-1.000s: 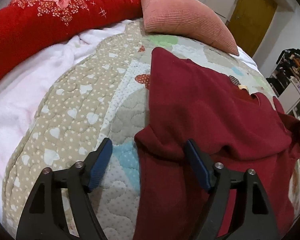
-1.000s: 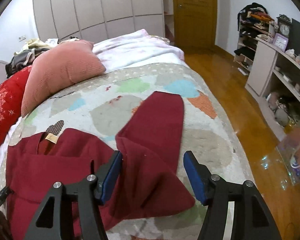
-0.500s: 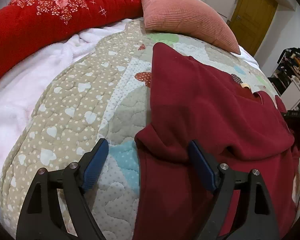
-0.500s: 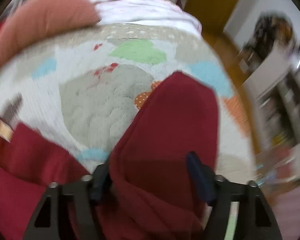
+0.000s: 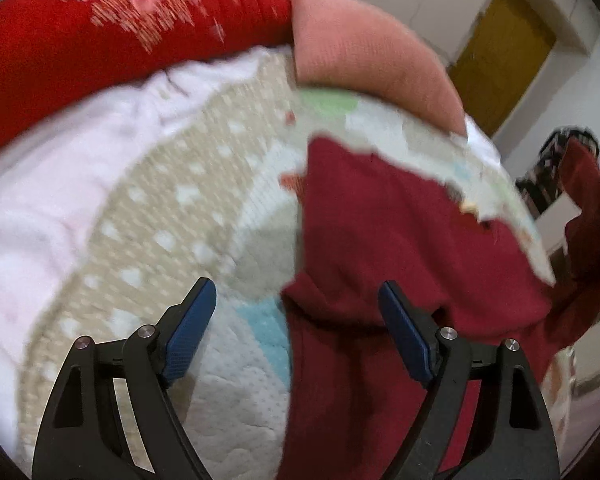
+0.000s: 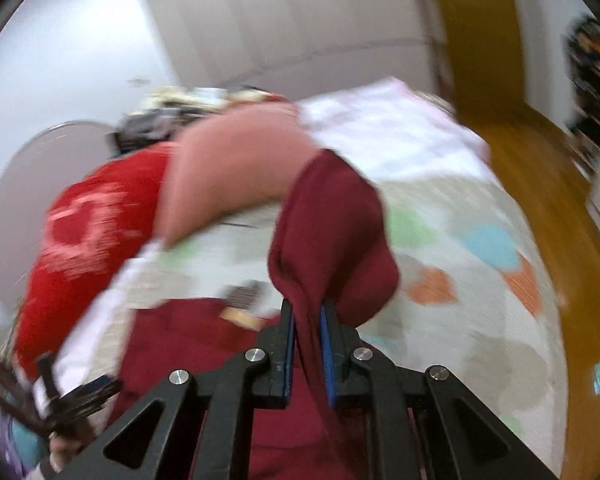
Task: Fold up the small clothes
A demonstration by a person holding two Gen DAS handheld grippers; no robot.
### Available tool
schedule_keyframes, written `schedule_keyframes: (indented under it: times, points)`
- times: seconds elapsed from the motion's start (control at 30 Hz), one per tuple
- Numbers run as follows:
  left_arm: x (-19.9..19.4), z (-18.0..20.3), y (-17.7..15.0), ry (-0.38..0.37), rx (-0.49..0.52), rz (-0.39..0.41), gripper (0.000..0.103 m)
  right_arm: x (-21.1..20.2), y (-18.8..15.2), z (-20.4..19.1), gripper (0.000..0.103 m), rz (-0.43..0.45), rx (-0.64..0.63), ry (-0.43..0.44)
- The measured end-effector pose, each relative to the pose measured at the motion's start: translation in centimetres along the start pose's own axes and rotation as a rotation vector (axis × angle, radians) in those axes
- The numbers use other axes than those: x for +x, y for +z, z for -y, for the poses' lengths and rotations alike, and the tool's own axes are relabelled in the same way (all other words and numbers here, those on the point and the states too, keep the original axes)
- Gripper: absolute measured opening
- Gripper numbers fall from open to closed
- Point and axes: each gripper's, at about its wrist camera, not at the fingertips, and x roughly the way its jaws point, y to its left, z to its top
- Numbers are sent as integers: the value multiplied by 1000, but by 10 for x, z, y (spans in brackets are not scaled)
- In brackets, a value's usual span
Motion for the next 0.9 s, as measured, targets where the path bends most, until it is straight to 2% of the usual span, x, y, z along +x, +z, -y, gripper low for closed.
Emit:
schedule_keyframes:
  times: [0.13, 0.2, 0.27, 0.3, 0.33, 0.37, 0.43, 0.57, 0.6, 0.73, 0.9]
  points:
    - [-23, -12, 15, -3, -47, 67, 84, 12, -1, -84, 11, 21, -131, 156]
    - [-25, -19, 20, -5, -71, 66, 84, 30, -22, -120, 11, -13, -177, 228]
    - [-24, -24, 21, -5, -87, 59, 84, 72, -55, -156, 14, -92, -247, 244]
    - [-23, -25, 21, -4, -94, 53, 84, 86, -64, -164, 25, -131, -270, 234]
    - [-23, -26, 22, -9, -100, 47, 84, 113, -85, -178, 39, -231, -315, 206]
    - [-22, -26, 22, -20, -104, 43, 84, 126, -98, -184, 40, -292, -333, 185]
    - [-22, -24, 24, -40, -98, 46, 84, 130, -113, -184, 40, -310, -333, 186]
    - [-15, -14, 30, -48, -84, 41, 84, 102, -111, -153, 41, -247, -241, 189]
    - [-13, -12, 30, -53, -82, 35, 84, 89, -108, -143, 45, -222, -212, 189]
    - [4, 10, 35, -72, -51, 10, 84, 50, -101, -101, 48, -151, -137, 115]
    - [22, 35, 36, -183, -80, -61, 84, 37, -106, -82, 48, -149, -118, 98]
